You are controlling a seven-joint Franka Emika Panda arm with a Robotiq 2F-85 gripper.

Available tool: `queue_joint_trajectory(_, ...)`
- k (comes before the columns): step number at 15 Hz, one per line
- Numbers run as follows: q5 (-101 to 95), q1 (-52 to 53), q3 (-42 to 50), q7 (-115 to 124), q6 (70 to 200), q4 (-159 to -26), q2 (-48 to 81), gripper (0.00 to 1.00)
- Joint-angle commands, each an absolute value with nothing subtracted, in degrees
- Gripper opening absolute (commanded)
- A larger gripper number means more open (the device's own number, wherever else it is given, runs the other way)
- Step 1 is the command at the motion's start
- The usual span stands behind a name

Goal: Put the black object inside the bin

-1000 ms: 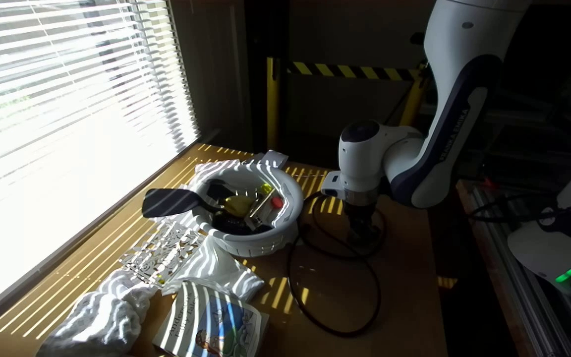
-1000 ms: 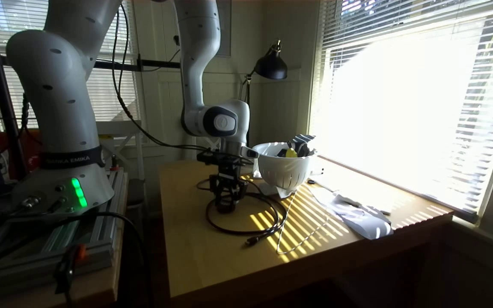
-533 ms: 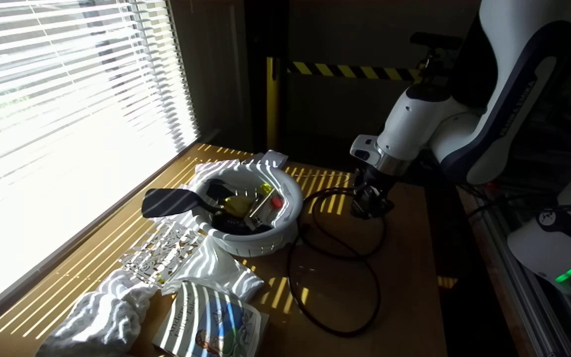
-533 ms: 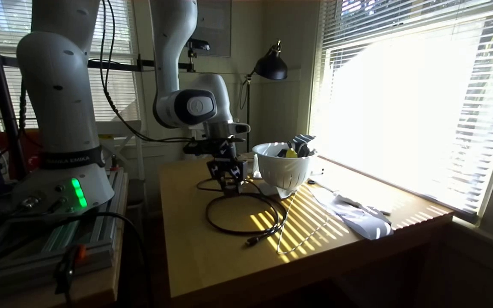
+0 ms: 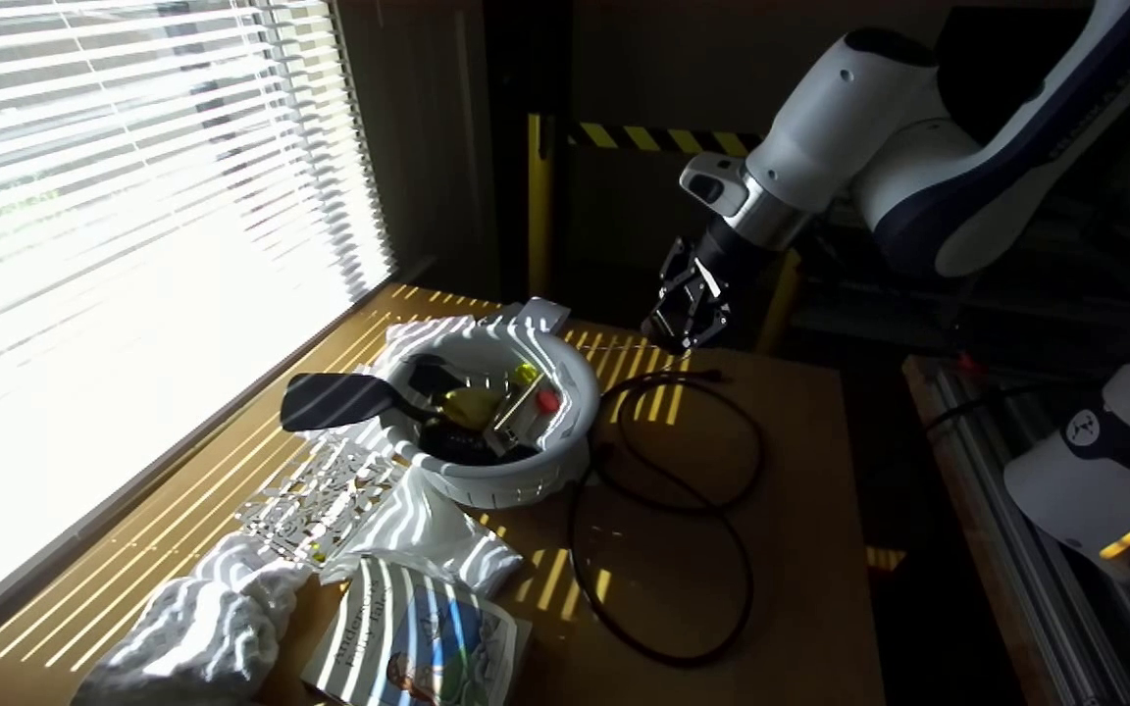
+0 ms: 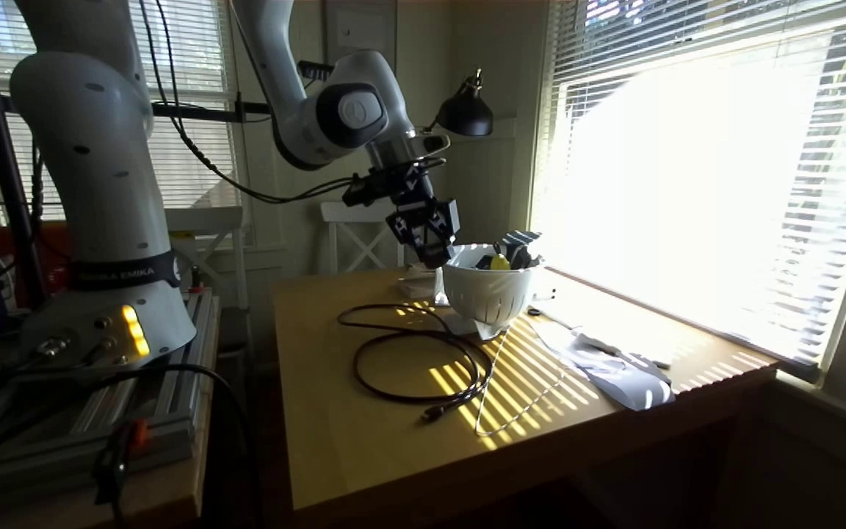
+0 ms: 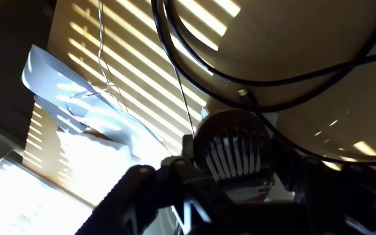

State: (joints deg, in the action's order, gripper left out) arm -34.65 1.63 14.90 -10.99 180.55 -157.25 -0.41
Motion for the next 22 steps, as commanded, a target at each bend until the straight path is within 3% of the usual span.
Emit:
queue_joint_trajectory(1,-18.92,8.14,12.83,-18.3,172.96,-157.18,-6.7,0.35)
queue_joint_trajectory(4,-4.62,14.9,16.47,-27.42,160.11,-152.11,-11.41,0.35)
queue_joint_trajectory(6,2.31,11.99,14.55,-33.39,151.28,-146.57,-10.79,0.35)
queue_joint_trajectory(7,-1.66,10.15,11.44,-28.67,158.0,-150.5,-10.01,0.6)
queue_joint_trajectory(11,1.56,9.15,11.74,-32.54,152.16,-146.73,-10.73,0.6)
queue_joint_trajectory(12,6.32,10.75,12.79,-35.38,151.7,-148.15,-10.52,0.35)
queue_joint_trajectory(15,10.68,10.41,11.19,-35.56,155.04,-150.02,-11.43,0.35)
queue_joint_trajectory(22,14.74,9.35,10.55,-37.4,149.33,-142.6,-8.68,0.35)
